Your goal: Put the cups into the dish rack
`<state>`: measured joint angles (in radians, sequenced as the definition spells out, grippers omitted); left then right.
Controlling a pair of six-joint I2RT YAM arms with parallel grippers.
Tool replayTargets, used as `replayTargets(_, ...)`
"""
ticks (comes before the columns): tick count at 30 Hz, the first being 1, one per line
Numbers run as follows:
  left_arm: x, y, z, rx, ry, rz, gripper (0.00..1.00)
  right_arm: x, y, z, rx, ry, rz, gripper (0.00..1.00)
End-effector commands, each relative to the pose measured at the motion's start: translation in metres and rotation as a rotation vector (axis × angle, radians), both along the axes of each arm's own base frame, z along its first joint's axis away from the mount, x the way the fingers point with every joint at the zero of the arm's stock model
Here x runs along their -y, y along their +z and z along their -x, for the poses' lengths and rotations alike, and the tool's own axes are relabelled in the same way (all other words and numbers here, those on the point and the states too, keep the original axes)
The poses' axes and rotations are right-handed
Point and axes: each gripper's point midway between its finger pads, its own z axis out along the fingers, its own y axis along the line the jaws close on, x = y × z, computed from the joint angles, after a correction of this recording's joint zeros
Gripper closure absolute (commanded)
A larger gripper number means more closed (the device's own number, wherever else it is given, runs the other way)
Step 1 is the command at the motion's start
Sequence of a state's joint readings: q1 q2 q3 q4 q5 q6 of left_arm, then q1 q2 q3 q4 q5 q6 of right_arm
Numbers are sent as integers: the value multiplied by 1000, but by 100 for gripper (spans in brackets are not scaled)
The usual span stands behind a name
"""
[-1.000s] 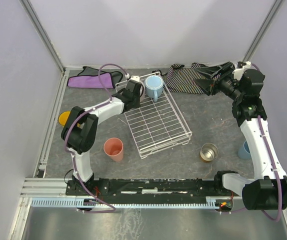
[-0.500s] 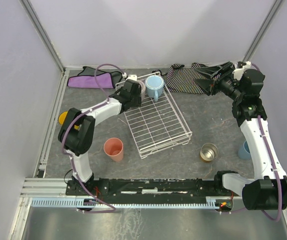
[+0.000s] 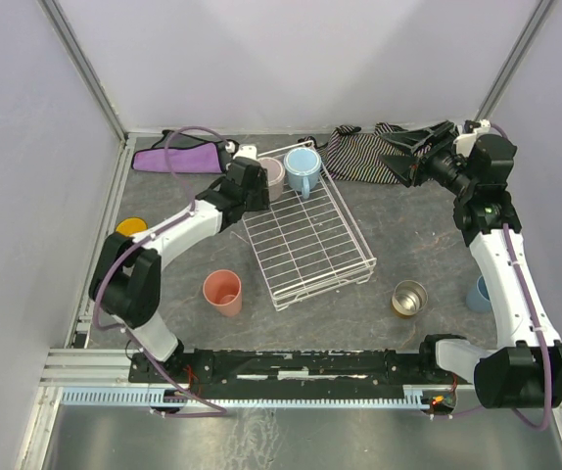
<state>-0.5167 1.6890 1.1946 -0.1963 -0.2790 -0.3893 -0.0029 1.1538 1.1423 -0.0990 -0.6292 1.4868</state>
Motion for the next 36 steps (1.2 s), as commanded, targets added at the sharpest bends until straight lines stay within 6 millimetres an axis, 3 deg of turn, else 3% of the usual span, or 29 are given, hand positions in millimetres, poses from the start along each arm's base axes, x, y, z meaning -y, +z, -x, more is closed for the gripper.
replayTargets(1, -11, 41, 11, 67, 33, 49, 38, -1, 21, 2, 75, 14, 20, 36)
replayTargets(7, -23, 58, 32, 72, 48, 66, 38, -4, 21, 1, 79, 28, 26, 36)
replayTargets(11, -45, 68, 39, 44, 116, 56, 38, -10, 21, -1, 87, 63, 61, 35)
replayTargets(13, -68, 71, 44, 15, 185, 52, 38, -17, 21, 1, 97, 108, 107, 35)
replayTargets(16, -121, 77, 48, -7, 319, 76, 37, -26, 19, 4, 109, 184, 146, 35)
replayTargets(20, -178, 80, 55, -40, 433, 62, 37, -33, 23, 8, 142, 215, 118, 35)
replayTargets(24, -212, 68, 53, -113, 480, 83, 37, -44, 22, 13, 158, 258, 80, 35)
replayTargets(36, -256, 35, 60, -247, 486, -135, 42, -62, 25, 27, 185, 324, 42, 35)
